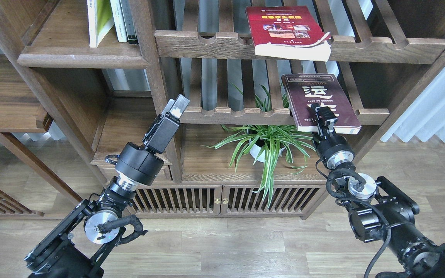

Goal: Organize books on shelf
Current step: 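Move the right gripper to the maroon book's lower edge, then tip the maroon book off the shelf toward the robot with the right gripper, then pinch the maroon book between both grippers and hold it, then grip the maroon book's lower edge with the left gripper and release the right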

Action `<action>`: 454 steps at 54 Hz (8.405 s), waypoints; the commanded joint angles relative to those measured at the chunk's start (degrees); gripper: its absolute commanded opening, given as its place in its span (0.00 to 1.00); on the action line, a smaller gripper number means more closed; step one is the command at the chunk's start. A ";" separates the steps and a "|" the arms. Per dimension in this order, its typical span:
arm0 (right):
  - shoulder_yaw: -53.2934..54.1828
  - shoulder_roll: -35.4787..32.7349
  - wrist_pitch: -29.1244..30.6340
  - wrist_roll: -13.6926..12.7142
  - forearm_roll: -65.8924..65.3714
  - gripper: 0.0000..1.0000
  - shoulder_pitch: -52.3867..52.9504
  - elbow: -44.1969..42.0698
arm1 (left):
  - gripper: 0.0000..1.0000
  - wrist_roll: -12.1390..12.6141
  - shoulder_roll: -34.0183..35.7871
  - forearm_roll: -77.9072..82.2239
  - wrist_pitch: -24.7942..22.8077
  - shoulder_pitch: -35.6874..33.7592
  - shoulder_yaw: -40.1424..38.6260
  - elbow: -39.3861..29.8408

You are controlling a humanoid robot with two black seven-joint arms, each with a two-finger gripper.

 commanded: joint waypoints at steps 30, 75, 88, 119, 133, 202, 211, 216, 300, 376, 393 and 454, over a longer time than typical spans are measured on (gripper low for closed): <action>0.37 0.08 5.84 0.35 0.81 0.06 -1.17 0.09 | 1.00 0.07 0.00 -0.16 0.00 0.80 0.07 0.44; 0.11 -1.24 11.70 -7.64 4.06 0.06 -14.79 21.63 | 0.99 8.42 5.71 -26.17 0.00 1.68 4.03 3.34; -0.95 -0.89 11.70 -11.95 4.06 0.06 -16.99 22.50 | 0.98 10.00 8.53 -32.42 0.00 1.50 3.94 3.43; -9.38 -0.98 11.70 -12.39 3.36 0.05 -18.05 29.54 | 0.99 13.96 9.49 -37.52 0.00 1.76 6.31 3.43; -11.93 -1.42 11.70 -12.48 2.57 0.05 -18.05 29.54 | 0.99 13.96 9.41 -37.52 0.00 1.85 7.45 3.52; -14.75 -0.10 11.70 -12.30 -5.26 0.05 -18.75 30.33 | 0.99 11.76 2.90 -36.99 10.86 1.76 7.89 5.27; -14.84 0.17 11.70 -12.30 -5.43 0.05 -19.02 31.64 | 0.99 11.76 2.73 -36.90 11.04 1.76 8.33 5.89; -14.84 0.60 11.70 -12.30 -6.13 0.05 -19.19 32.00 | 0.99 11.76 1.59 -36.81 11.04 1.68 8.33 6.24; -15.63 0.96 11.70 -12.30 -7.45 0.05 -19.90 32.17 | 0.15 12.55 0.79 -35.32 5.77 0.80 10.53 6.07; -8.16 0.78 11.70 -11.34 -6.93 0.93 -19.19 31.56 | 0.10 12.64 4.31 -35.05 1.64 0.89 10.53 5.19; -2.18 2.27 11.70 -10.81 -6.93 0.97 -18.40 29.54 | 0.10 13.17 5.36 -30.57 0.00 0.89 10.79 2.64; 1.69 2.80 11.70 -7.38 -6.93 0.98 -14.45 18.46 | 0.05 15.45 8.62 -11.06 0.00 -7.37 3.77 -1.93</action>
